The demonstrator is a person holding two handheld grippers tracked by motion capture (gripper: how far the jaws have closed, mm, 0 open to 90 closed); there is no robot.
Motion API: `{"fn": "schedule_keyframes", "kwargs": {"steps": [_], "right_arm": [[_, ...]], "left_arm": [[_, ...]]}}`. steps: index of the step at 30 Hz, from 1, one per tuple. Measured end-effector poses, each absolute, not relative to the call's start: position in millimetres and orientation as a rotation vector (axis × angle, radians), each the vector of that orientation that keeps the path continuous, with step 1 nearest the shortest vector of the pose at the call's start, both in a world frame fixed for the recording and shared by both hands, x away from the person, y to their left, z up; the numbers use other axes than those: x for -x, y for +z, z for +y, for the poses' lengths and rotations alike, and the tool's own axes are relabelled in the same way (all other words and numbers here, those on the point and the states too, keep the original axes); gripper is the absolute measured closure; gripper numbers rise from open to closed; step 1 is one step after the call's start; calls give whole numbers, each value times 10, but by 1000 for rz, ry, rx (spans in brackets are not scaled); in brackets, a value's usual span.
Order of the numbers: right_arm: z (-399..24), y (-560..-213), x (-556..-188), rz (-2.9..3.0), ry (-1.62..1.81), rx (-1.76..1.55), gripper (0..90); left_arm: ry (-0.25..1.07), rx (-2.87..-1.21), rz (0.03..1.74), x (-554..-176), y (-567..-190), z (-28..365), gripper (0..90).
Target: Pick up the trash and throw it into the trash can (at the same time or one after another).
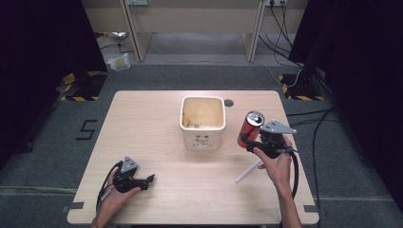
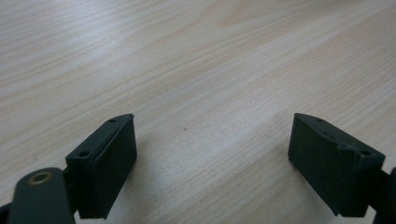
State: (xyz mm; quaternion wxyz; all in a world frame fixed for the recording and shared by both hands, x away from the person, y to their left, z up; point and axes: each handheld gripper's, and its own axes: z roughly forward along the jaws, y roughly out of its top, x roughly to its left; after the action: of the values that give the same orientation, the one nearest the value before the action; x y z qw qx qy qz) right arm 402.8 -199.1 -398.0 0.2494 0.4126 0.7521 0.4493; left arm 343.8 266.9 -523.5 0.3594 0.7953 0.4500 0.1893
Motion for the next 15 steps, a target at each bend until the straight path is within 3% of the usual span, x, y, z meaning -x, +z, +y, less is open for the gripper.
{"fn": "schedule_keyframes", "kwargs": {"steps": [15], "right_arm": [[-1856,-3733,-4095,2069,1259,-1072,339]], "left_arm": [[488,-2048,1162,-3438,-5236,2668,146]]}}
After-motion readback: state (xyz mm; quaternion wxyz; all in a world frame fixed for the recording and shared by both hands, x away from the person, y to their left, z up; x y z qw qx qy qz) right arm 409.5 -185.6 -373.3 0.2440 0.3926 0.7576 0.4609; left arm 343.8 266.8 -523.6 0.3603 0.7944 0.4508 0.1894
